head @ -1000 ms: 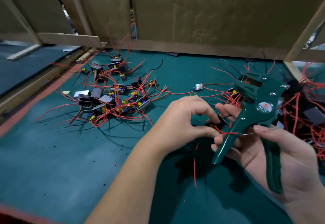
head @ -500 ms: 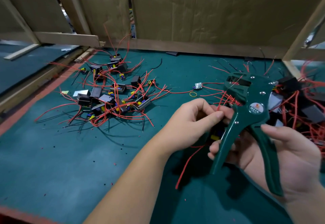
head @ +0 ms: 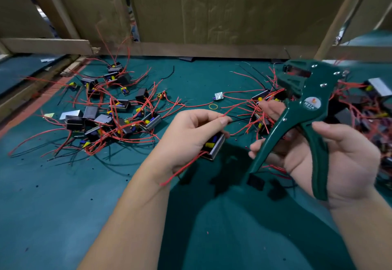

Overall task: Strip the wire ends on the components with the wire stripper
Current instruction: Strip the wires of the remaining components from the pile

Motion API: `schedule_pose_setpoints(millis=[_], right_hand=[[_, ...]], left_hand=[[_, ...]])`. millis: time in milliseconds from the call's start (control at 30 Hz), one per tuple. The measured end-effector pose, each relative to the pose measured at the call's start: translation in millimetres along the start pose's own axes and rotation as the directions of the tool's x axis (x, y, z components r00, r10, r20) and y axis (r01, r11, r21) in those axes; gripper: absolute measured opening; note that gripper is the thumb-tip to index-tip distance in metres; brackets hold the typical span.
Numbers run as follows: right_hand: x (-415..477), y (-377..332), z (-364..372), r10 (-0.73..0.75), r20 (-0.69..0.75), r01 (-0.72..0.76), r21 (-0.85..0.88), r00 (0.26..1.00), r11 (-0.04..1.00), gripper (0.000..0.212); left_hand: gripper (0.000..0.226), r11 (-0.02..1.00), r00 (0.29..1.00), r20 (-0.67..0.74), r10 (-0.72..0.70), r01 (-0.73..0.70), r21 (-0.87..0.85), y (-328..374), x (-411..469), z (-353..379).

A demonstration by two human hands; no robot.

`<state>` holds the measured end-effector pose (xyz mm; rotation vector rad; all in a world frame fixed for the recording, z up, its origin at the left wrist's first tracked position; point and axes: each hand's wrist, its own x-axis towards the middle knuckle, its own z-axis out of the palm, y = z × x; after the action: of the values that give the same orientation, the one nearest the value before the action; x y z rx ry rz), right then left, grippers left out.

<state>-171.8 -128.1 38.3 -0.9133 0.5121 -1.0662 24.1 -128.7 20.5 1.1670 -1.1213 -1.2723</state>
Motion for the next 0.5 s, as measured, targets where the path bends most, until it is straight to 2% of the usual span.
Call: schedule_pose_setpoints(millis=[133,333,433,500], right_hand=[[-1,3,1,-0.016,0.016,0.016,0.001,1.0,1.0,0.107],[-2,6,0,-0.056,0.01,0.056,0.0,0.998,0.998,0.101],[-1,2,-1,-0.063,-0.014,0.063,0.017,0.998,0.998,0.11],[-1,0,-2,-0.036,0.019,0.036,0.012,0.999,0.999,0.106]], left_hand=[[0.011,0.995,1.0,-0.004,-0.02,0.019,-0.103,4,-2,-3],[0.007,0.998,0.998,-0.027,-0.054,0.054,-0.03,9,-5,-12],[0.013,1.0,0.995,-0.101,-0.025,0.023,-0.018,13,-4,-23],[0.023,0.999,0.989,-0.145,0.002,-0.007,-0.033,15,-4,-29]])
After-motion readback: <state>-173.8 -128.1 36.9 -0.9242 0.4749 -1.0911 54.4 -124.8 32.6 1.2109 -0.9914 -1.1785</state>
